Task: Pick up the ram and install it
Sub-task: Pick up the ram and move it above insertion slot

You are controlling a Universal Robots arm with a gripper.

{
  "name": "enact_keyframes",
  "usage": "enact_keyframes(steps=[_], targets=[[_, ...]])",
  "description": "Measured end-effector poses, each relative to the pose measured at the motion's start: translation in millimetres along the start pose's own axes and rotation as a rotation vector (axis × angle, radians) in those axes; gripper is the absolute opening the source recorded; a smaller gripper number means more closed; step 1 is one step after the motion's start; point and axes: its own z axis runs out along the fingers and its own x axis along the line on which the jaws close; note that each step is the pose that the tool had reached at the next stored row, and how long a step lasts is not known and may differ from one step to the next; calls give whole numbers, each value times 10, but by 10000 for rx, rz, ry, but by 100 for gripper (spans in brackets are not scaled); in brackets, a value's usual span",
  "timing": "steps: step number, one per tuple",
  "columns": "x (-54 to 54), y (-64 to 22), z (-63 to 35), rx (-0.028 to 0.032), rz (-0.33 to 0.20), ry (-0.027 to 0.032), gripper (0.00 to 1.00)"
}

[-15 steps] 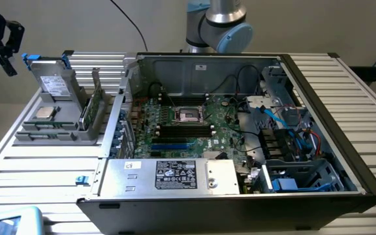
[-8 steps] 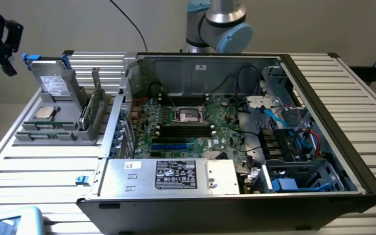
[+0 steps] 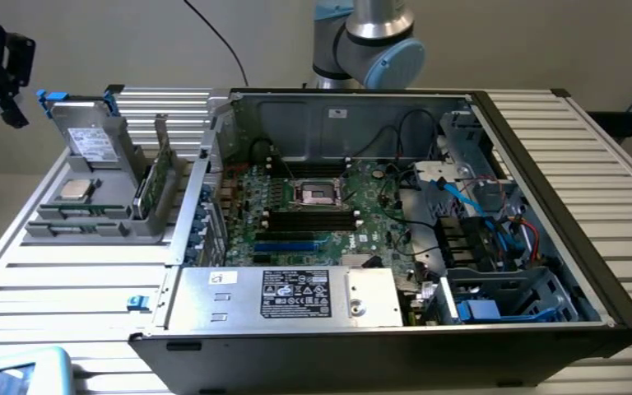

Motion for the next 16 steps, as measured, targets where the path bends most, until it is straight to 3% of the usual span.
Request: enact_keyframes(steps=[10,16], targets=[[-1,-1,0,-31,-1759,83,11],[-1,0,0,-36,-1773,87,11]])
